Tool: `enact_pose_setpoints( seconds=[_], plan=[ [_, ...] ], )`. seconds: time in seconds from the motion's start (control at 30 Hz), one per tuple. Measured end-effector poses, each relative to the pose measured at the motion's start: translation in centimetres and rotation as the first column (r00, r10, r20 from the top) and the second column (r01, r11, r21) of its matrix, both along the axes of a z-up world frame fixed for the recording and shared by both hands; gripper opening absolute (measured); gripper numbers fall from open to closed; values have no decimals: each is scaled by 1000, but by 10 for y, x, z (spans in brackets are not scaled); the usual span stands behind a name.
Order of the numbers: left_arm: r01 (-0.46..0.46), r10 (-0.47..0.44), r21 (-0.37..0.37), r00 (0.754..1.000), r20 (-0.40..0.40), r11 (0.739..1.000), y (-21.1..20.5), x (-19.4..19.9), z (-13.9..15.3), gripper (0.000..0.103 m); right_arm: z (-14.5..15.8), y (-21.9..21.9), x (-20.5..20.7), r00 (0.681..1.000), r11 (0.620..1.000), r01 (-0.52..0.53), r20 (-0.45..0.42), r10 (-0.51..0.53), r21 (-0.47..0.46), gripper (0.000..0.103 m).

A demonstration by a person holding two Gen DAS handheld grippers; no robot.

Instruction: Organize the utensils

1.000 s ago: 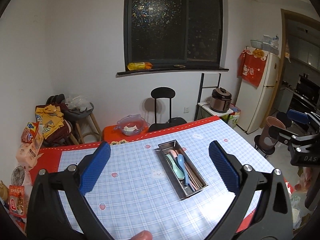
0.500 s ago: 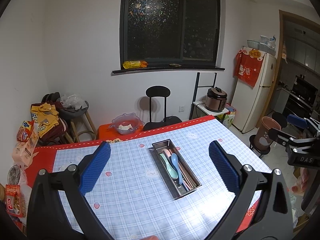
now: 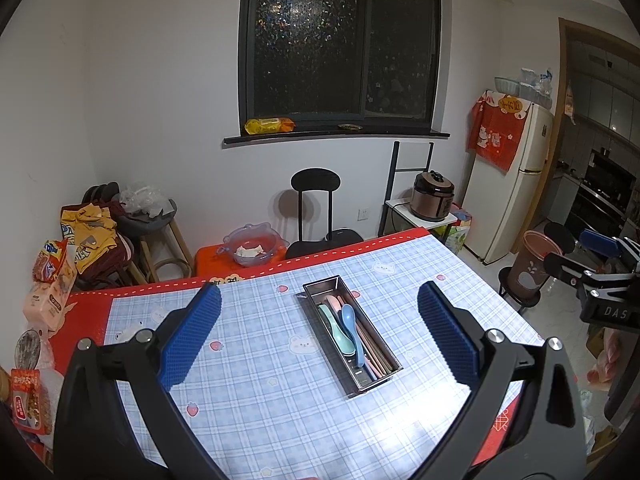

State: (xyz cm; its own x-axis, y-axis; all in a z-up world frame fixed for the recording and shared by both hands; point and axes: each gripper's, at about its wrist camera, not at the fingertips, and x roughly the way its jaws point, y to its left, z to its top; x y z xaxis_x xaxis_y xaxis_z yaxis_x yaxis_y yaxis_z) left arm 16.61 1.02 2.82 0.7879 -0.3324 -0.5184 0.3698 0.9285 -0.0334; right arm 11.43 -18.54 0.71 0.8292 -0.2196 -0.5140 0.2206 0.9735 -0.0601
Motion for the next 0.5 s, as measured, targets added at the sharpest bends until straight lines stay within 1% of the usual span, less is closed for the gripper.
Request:
enact_pose_setpoints(
  seconds=[0.2, 0.5],
  plan=[
    [0, 0, 7, 1000, 0, 1000, 0, 1, -2, 97, -1, -3, 0, 1000, 1000, 12, -5, -12, 3, 97],
    [-8, 8, -8, 999, -33, 1000, 6, 8, -6, 97, -4, -5, 3, 1000, 1000, 23, -15, -23, 9, 97]
  ],
)
